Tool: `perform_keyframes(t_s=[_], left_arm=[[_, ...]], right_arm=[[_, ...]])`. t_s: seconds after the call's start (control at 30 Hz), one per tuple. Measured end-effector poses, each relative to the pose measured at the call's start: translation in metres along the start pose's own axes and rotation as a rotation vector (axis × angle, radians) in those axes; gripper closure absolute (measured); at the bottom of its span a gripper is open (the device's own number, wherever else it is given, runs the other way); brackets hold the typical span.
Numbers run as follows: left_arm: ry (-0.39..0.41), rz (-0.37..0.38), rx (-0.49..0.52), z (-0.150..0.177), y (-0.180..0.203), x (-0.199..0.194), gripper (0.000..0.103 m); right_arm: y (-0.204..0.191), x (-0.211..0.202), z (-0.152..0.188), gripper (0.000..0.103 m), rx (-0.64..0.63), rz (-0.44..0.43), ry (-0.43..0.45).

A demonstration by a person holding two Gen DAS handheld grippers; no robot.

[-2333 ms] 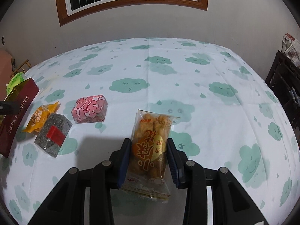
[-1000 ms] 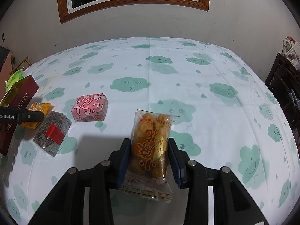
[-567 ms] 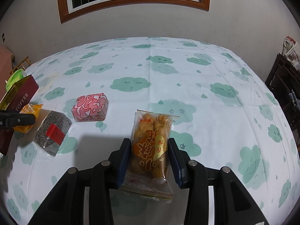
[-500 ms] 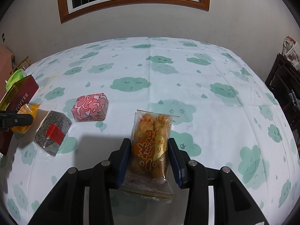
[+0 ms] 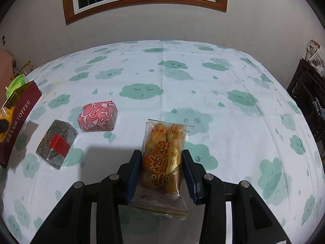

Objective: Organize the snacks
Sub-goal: 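Carry the orange snack bag over the tin with the left tool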

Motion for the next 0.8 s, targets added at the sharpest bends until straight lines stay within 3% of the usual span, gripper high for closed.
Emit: perform_keyframes(t_s=[0.3,0.8], left_arm=[[0.035,-0.019,-0.057,0.001,-0.035,-0.017,0.062],[0.044,-0.144,-0.133,-0.001,-0.119,-0.023,0.062]], right_arm=[[0.000,0.000,0.000,0.061,0.000,0.000,0.000],[0.000,0.000,0.000,0.061,0.000,0.001,0.000]])
Point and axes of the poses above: each gripper's, at about its wrist camera, not at the fingertips, and x roughly the way its jaws point, y to its right, z to its underside, the point moved 6 cm from there along x, roughly the way its jaws point, and after that the axes turned 11 degrees about -y, right-handed, at the moved point
